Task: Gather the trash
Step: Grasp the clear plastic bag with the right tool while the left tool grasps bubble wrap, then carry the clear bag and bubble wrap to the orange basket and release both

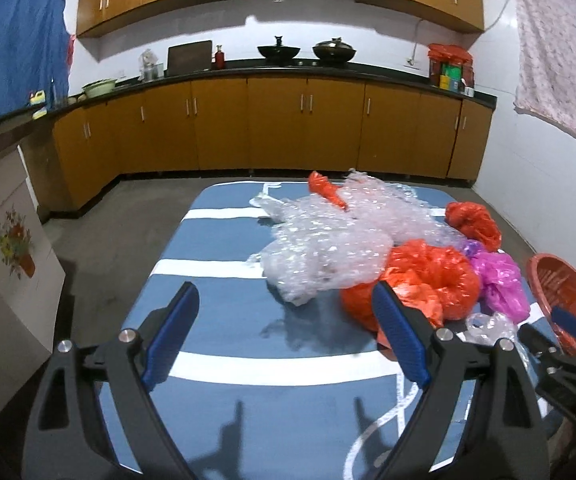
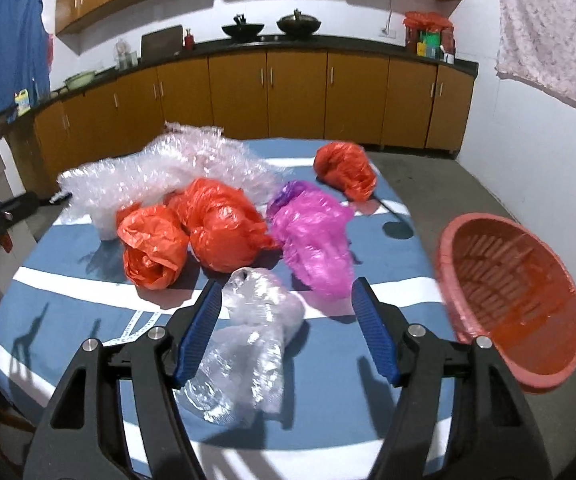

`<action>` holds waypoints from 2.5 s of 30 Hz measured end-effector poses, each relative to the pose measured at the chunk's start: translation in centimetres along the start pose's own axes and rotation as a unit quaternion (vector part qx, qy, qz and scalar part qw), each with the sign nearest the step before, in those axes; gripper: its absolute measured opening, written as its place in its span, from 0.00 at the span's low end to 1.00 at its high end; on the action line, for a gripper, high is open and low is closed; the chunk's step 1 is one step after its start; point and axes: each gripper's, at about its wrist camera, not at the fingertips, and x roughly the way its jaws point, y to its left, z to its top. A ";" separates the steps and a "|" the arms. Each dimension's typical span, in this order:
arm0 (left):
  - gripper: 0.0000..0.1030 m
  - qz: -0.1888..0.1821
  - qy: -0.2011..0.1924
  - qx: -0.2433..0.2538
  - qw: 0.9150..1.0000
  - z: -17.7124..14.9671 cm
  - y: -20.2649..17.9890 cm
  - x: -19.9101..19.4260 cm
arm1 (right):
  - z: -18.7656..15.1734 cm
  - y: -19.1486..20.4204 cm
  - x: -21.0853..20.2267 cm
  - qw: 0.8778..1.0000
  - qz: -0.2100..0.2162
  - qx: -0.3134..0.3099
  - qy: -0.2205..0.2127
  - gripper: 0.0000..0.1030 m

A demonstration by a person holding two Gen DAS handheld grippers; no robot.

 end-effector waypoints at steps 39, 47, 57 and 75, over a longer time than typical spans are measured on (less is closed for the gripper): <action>0.16 -0.080 0.029 -0.038 0.996 2.4 0.6 2.5 | -1.9 -1.0 -0.8 0.999 0.014 0.004 0.036 0.19; 0.16 -0.083 -0.014 -0.040 0.996 2.7 0.9 -1.9 | -1.2 -2.1 -3.3 1.000 0.011 0.013 0.008 0.19; 0.16 -0.125 -0.042 -0.026 0.991 3.3 -1.7 -5.5 | -0.7 -4.8 -5.8 0.999 -0.019 0.031 -0.016 0.19; 0.16 -0.240 -0.030 0.059 0.969 1.2 -14.3 -5.4 | -0.6 -13.6 -10.9 0.986 -0.122 0.087 -0.067 0.19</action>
